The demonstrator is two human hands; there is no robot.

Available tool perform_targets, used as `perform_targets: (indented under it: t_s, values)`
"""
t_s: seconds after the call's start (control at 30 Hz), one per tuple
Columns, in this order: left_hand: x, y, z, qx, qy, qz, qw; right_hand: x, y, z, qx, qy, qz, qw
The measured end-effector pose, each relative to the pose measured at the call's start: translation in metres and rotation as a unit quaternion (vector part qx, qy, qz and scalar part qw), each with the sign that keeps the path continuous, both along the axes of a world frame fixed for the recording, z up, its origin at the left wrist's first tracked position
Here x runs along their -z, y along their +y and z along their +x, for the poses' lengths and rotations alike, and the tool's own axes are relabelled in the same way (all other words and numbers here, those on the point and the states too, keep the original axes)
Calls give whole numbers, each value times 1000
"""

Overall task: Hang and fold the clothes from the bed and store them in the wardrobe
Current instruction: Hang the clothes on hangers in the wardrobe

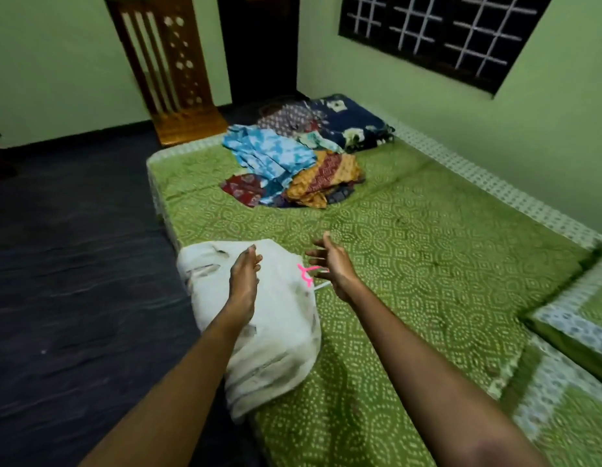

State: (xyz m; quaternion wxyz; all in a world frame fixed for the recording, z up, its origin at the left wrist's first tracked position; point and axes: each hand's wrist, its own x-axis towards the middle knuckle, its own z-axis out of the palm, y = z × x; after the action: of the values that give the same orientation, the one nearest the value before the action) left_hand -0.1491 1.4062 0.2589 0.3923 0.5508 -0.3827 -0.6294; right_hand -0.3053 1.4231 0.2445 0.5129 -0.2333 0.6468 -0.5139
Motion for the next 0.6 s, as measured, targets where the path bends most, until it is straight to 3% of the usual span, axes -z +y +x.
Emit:
perform_targets:
  t_s: [0.33,0.6]
  values:
    - [163,-83,-63,27,-93,132,987,202,-63,-64,54,-22,184,981]
    - [242,-103,-61,27,-125,199,972,298,-88,-42,3,127,271,954]
